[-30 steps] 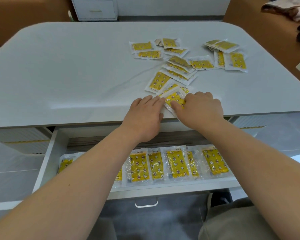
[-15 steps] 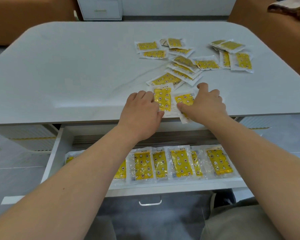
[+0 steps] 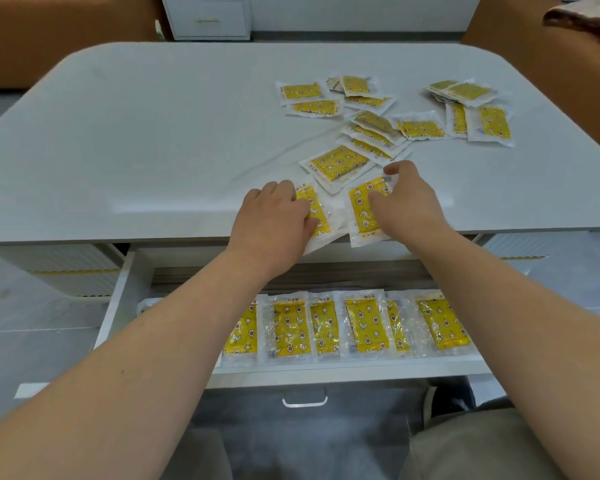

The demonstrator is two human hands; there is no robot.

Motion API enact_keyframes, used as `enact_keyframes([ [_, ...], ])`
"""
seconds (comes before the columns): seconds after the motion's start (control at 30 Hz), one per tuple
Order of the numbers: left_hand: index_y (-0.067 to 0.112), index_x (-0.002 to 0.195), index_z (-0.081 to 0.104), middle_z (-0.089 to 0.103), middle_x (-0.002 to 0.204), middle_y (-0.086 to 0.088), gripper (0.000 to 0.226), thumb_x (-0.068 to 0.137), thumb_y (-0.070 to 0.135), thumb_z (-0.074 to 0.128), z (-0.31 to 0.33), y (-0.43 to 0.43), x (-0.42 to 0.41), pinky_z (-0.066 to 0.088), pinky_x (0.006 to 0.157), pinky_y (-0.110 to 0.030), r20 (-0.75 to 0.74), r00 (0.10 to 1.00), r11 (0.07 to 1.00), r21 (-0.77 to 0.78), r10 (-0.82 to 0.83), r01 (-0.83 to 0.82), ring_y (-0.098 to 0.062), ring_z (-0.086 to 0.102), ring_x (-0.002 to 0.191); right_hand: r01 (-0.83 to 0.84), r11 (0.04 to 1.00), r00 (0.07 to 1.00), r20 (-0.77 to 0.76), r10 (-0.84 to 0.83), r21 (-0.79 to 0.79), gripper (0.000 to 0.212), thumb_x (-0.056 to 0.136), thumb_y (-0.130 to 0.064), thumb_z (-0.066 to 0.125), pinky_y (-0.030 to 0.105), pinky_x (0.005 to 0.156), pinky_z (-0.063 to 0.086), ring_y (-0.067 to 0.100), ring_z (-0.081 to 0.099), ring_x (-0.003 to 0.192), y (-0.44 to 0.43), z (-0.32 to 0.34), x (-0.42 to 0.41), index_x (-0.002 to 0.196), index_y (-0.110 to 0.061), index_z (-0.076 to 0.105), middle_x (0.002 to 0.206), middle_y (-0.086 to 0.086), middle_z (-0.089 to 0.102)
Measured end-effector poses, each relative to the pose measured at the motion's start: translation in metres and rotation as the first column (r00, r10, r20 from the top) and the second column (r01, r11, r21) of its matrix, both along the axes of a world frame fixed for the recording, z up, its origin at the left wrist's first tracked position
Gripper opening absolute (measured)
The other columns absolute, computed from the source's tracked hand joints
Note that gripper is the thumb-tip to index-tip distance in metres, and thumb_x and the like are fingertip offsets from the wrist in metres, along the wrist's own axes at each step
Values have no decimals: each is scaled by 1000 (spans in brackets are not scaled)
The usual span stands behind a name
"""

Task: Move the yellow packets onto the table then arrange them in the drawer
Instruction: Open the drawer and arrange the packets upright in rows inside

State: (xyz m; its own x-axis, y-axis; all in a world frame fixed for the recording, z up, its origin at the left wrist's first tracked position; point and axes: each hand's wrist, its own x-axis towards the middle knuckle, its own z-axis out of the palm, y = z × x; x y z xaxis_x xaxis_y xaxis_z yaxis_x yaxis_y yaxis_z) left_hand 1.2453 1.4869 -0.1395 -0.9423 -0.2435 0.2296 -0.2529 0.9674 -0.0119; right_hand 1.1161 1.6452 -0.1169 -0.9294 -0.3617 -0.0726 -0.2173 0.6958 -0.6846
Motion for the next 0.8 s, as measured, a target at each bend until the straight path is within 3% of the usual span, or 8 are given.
enact_keyframes([
  [0.1, 15, 104, 67, 58, 118, -4, 30, 100, 42, 55, 3, -3, -1, 46, 87, -39, -25, 999, 993, 113, 36, -33, -24, 54, 104, 50, 990, 996, 74, -40, -135, 44, 99, -22, 56, 29, 60, 47, 11, 61, 77, -4, -1, 0, 141, -27, 42, 129, 5, 60],
  [0.2, 18, 101, 54, 56, 110, -2, 32, 94, 48, 63, 5, -4, 0, 49, 86, -41, 28, 988, 945, 288, 154, -156, -24, 55, 100, 95, 970, 986, 154, -61, -224, 44, 97, -19, 60, 27, 55, 46, 12, 62, 72, -9, -1, 0, 137, -28, 44, 109, 3, 64],
  [0.27, 17, 112, 53, 59, 111, -2, 45, 90, 55, 66, 6, -5, 1, 50, 85, -42, 67, 972, 910, 343, 223, -232, -25, 57, 100, 111, 959, 978, 198, -60, -259, 47, 95, -14, 63, 31, 61, 54, 14, 65, 74, -12, -1, 2, 137, -28, 45, 97, 0, 64],
  [0.33, 17, 119, 51, 62, 114, -3, 57, 86, 61, 66, 8, -6, 0, 50, 87, -45, 91, 965, 913, 314, 246, -262, -27, 60, 102, 127, 952, 972, 224, -65, -278, 50, 94, -11, 64, 40, 76, 61, 19, 70, 83, -15, 0, 3, 137, -29, 46, 91, -5, 60],
  [0.5, 18, 131, 48, 56, 124, -6, 73, 78, 60, 76, 10, -9, 0, 48, 93, -43, 26, 964, 903, 345, 263, -255, -28, 55, 113, 148, 926, 967, 247, -62, -347, 55, 91, -9, 66, 53, 80, 60, 31, 73, 93, -21, 0, 5, 136, -33, 43, 92, -2, 62],
  [0.67, 18, 148, 33, 43, 139, -10, 95, 75, 51, 84, 13, -12, -2, 46, 95, -39, 61, 951, 811, 507, 303, -291, -30, 52, 124, 119, 908, 970, 244, -19, -401, 65, 87, -12, 70, 50, 77, 62, 25, 75, 83, -26, -1, 6, 139, -38, 41, 105, 3, 70],
  [0.8, 19, 148, 36, 52, 136, -6, 98, 71, 50, 87, 12, -19, -1, 43, 90, -31, 69, 945, 745, 598, 320, -296, -25, 53, 124, 125, 894, 960, 280, 1, -430, 71, 86, -14, 77, 45, 80, 63, 17, 76, 82, -28, -4, 5, 143, -36, 40, 115, 3, 71],
])
